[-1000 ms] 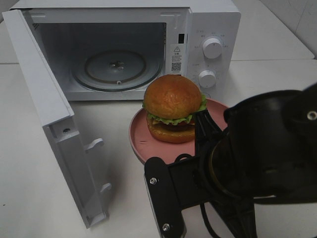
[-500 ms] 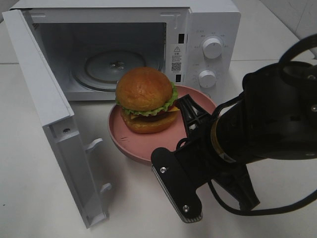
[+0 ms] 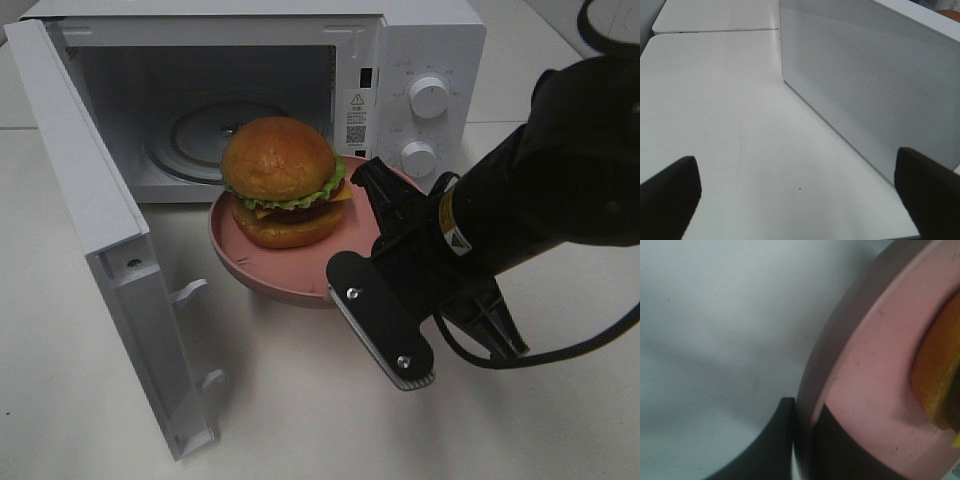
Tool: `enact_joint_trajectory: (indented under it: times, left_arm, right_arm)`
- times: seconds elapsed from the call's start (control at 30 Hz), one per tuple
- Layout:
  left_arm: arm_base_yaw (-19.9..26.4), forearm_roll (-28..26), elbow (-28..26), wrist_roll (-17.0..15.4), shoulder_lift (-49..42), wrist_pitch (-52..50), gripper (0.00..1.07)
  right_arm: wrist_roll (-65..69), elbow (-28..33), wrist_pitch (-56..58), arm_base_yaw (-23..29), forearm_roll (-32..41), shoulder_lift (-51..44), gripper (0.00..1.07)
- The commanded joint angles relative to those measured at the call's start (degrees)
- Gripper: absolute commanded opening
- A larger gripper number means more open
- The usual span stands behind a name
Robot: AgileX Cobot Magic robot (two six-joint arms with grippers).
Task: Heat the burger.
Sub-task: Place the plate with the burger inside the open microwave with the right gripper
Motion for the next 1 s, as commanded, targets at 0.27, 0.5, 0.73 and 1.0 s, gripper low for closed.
enact_joint_trajectory:
  times: [0.27,0.5,0.73,1.0]
  left_arm:
    - [-0.06,-0.34,0.11,0.17,-1.03,-0.11,1.0]
    - [-0.06,-0.34,0.11,0.17,-1.03,-0.11,1.0]
    - [-0.06,-0.34,0.11,0.17,-1.03,-0.11,1.0]
    - [-0.06,-0.34,0.11,0.17,-1.03,-0.11,1.0]
  right_arm:
    - [-33.23,-4.58,-0.97,-6.13,25.84,-0.57,0.0]
    - [-37.3,-4.7,-0.97,-7.1,28.19,-0.57,0.0]
    - [-37.18,-5.5,-2.58,-7.1,28.25,0.46,0.0]
    - [-37.01,-9.74,-2.58,-6.99,28.25,4.76,0.0]
